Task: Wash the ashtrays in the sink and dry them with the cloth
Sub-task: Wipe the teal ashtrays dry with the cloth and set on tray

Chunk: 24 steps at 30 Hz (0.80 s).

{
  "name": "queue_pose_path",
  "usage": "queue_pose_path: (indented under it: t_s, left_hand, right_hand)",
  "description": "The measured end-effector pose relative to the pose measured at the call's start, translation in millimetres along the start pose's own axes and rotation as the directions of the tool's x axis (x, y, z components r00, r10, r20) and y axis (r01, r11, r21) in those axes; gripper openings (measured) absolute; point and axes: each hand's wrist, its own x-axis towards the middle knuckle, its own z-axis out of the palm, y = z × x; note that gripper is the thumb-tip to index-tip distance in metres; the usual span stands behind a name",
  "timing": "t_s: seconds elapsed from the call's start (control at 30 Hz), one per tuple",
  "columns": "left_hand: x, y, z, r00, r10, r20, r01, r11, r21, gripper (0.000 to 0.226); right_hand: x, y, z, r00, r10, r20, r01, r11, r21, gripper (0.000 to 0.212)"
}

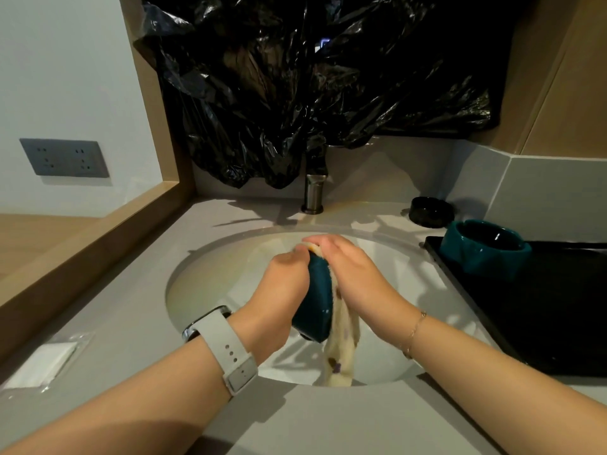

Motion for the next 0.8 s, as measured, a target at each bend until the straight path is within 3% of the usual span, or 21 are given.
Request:
queue_pose_path:
  t_s: [0.07,0.13,0.23,0.33,0.4,0.5,0.63,0.73,0.8]
  left_hand:
    - [4.7,-2.4,-2.1,0.988,0.153,0.008,-0.153,0.985,0.076,0.035]
    - [6.8,0.4,-2.3,0.975,0.224,0.000,-0.222,0.968,0.120,0.041]
    - [9.6,4.5,-0.6,0.986,0.164,-0.044,-0.151,0.965,0.215,0.032]
    - [6.7,4.0,-1.6,0.989,0.150,-0.005,-0.144,0.959,0.246,0.032]
    - [3.6,2.6,-6.0,0.987,0.161,0.018,-0.161,0.967,0.198,0.036]
    - [7.9,4.7,-10.5,0.986,0.164,-0.039,-0.162,0.986,0.045,0.040]
    - [23.2,5.0,-16.8,0.988,0.053,-0.146,-0.093,0.954,-0.285,0.036]
    - [28.2,-0.2,-15.4,0.994,-0.012,-0.106,-0.034,0.905,-0.424,0.037]
    - [32.3,-2.2,-14.6,0.999,-0.021,-0.027,0.007,0.903,-0.430,0.042]
  right_hand:
    - [-6.9,3.1,3.9,0.986,-0.167,-0.024,0.165,0.984,-0.066,0.025]
    - [-3.6,0.8,4.4,0.974,-0.226,-0.032,0.225,0.973,-0.053,0.026]
    - [11.7,-4.5,-2.6,0.998,0.011,-0.068,-0.006,0.998,0.065,0.022]
    - [21.0,-1.5,-13.1,0.942,0.323,-0.087,-0.296,0.926,0.236,0.022]
    - [20.0,3.9,-16.5,0.888,0.459,-0.031,-0.401,0.804,0.439,0.023]
    - [16.2,9.5,-13.5,0.835,0.541,0.101,-0.479,0.624,0.617,0.027]
    - [17.8,13.6,-6.5,0.838,0.542,0.068,-0.445,0.605,0.660,0.045]
    - [20.7,11.9,-8.7,0.862,0.506,0.018,-0.407,0.672,0.619,0.057]
    - [21.1,9.4,-14.1,0.874,0.485,0.024,-0.403,0.696,0.594,0.064]
